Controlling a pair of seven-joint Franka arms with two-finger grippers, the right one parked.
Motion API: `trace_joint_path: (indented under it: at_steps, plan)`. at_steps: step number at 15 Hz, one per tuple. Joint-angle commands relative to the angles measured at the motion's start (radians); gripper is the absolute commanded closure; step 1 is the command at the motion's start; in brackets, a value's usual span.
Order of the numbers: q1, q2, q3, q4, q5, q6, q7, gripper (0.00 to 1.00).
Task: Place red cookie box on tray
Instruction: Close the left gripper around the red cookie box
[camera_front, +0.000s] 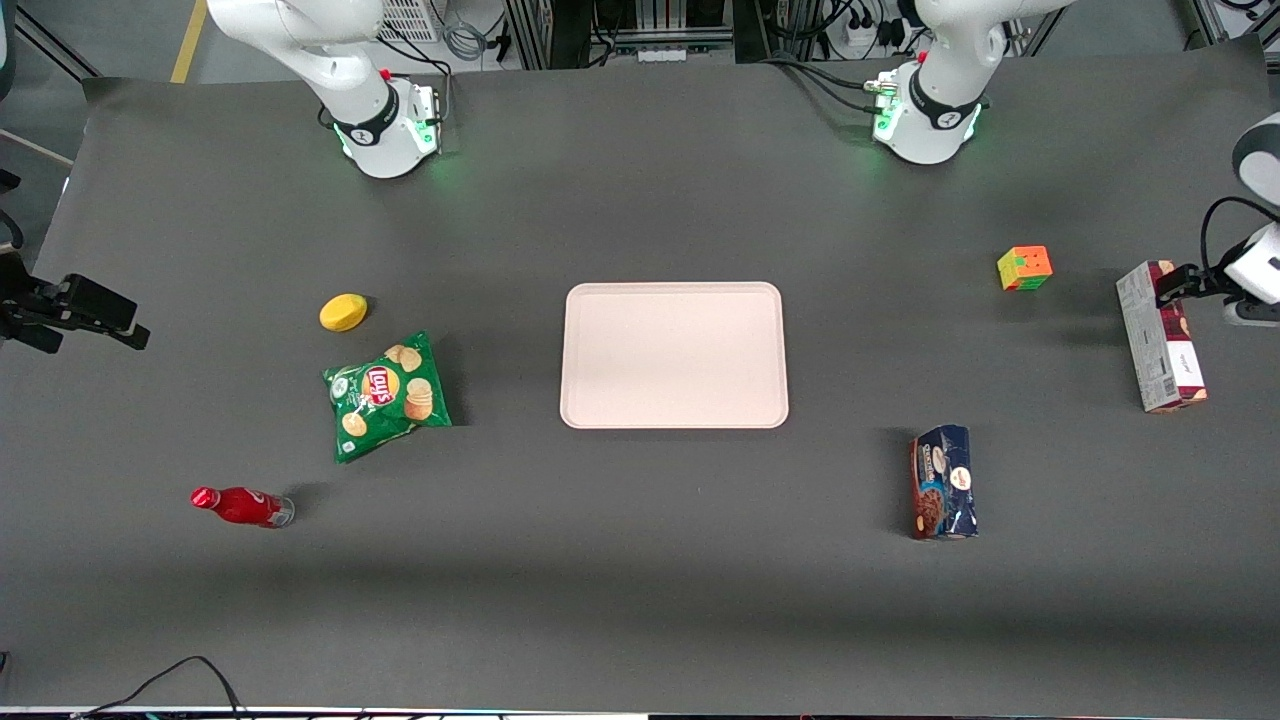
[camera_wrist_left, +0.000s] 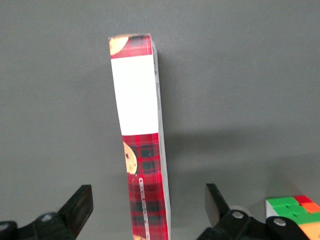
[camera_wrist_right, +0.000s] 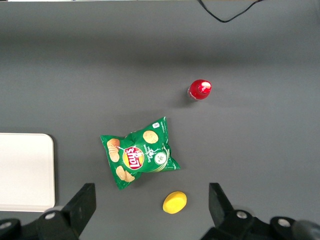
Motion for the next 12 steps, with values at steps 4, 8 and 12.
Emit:
trace_joint_path:
  at_steps: [4,8,12]
  plan:
    - [0.011,0.171,0.0,0.016,-0.139,0.132,0.09,0.0]
    - [0.019,0.2,0.0,0.019,-0.153,0.141,0.092,0.16]
    - [0.015,0.206,0.0,0.027,-0.154,0.138,0.088,0.57]
